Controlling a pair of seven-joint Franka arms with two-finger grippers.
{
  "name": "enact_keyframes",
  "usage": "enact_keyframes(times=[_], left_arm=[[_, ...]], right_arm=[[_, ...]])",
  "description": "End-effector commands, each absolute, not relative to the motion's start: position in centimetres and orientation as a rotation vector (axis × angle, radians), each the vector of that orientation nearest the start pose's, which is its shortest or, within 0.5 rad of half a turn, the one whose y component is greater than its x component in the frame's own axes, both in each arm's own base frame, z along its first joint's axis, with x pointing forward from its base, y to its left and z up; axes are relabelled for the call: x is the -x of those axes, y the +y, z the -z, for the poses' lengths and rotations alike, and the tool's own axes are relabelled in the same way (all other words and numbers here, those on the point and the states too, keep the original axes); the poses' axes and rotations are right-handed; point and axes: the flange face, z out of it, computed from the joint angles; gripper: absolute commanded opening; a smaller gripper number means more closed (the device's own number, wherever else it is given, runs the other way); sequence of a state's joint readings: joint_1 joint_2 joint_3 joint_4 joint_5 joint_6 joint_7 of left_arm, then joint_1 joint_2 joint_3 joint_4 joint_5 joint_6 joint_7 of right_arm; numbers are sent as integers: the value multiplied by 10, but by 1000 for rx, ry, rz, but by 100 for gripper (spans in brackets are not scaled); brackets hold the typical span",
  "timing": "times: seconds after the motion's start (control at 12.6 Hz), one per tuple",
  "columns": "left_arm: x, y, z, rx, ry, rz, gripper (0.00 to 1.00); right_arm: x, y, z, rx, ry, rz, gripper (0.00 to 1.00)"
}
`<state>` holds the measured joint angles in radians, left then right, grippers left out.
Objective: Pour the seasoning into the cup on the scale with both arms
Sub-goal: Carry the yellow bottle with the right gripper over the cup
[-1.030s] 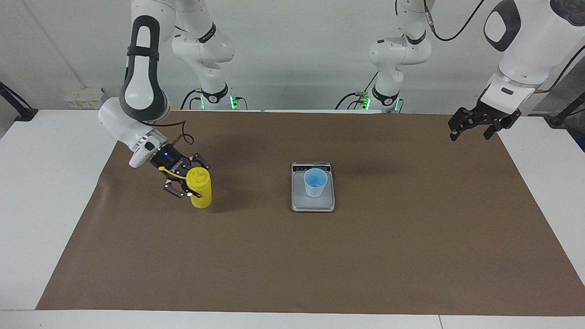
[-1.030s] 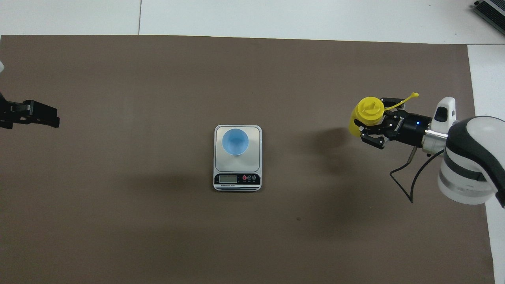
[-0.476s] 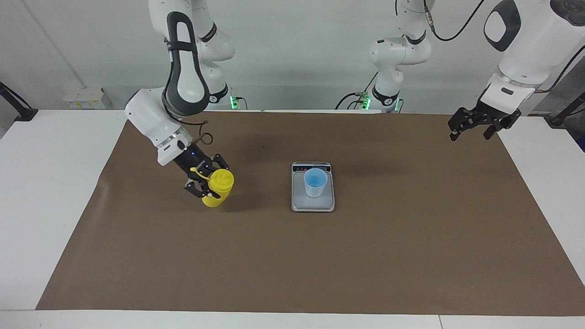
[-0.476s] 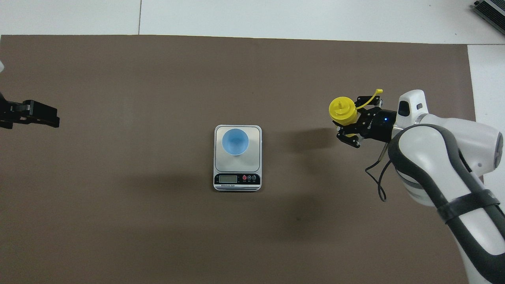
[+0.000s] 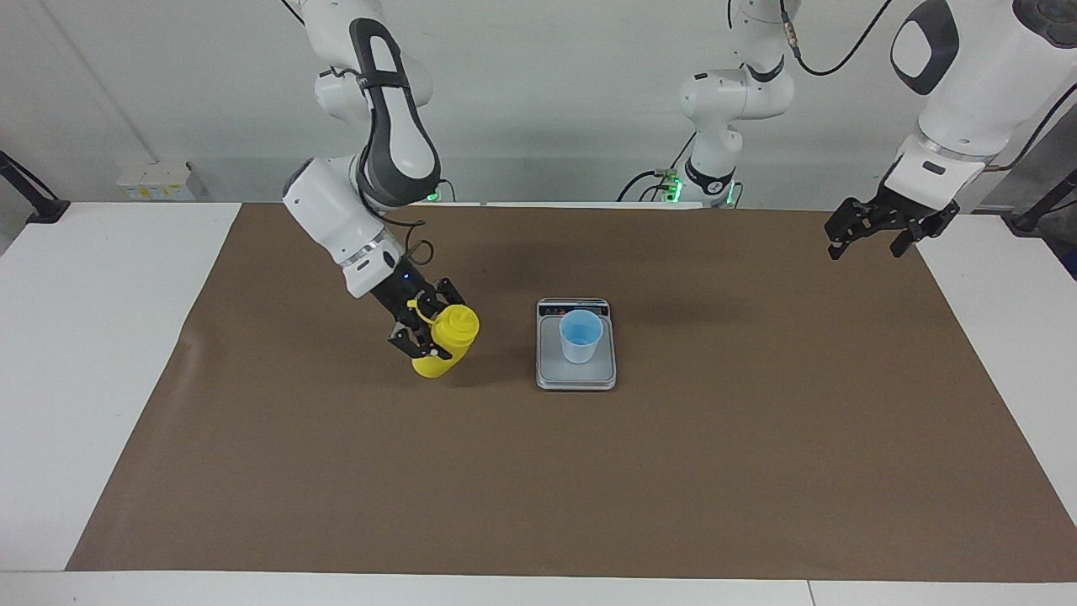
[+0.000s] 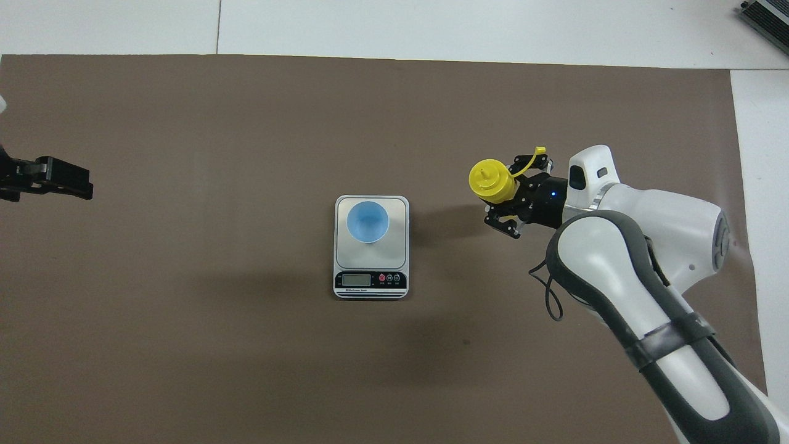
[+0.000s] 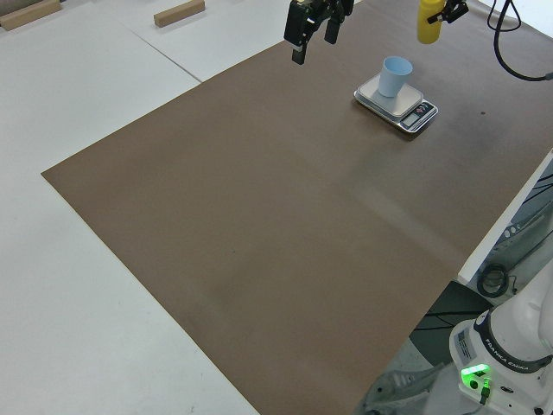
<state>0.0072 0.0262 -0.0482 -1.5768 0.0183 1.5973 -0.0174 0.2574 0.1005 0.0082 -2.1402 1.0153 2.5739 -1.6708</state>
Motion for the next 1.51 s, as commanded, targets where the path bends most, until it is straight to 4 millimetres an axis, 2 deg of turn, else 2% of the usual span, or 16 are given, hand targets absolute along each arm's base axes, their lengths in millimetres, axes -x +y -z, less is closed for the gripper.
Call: enact_keyframes(times=[0.0, 0.08, 0.16, 0.32, 0.4, 0.63, 0.79, 0.95, 1.03, 1.19, 1.43], left_arm=[[-558, -18, -612, 3114, 20, -15, 100], [-557, -18, -614, 3114, 20, -11, 100], [-558, -18, -612, 3114, 20, -15, 100], [-558, -18, -612, 3114, 20, -15, 100], [-557, -18, -613, 3114, 20, -13, 100], [-558, -18, -612, 3114, 20, -15, 100], [-558, -18, -612, 3114, 20, -15, 100], [-557, -18, -613, 3114, 20, -13, 100], [-557, -18, -613, 3114, 20, -13, 100], [-557, -18, -613, 3114, 20, -13, 100], [-558, -18, -612, 3114, 20, -15, 100]], right_arm=[[-561, 154, -394, 2266, -1528, 880, 8], [-560, 163, -396, 2289, -1580, 835, 8], [-557, 183, -397, 2311, -1636, 773, 8], [-564, 195, -405, 2376, -1679, 721, 8], [-560, 209, -406, 2379, -1683, 708, 8], [-556, 242, -401, 2421, -1735, 644, 8], [-557, 251, -405, 2501, -1770, 603, 8], [-549, 275, -405, 2536, -1815, 555, 8], [-549, 278, -403, 2577, -1821, 532, 8], [-542, 298, -399, 2668, -1822, 506, 8], [-536, 305, -400, 2733, -1889, 443, 8]])
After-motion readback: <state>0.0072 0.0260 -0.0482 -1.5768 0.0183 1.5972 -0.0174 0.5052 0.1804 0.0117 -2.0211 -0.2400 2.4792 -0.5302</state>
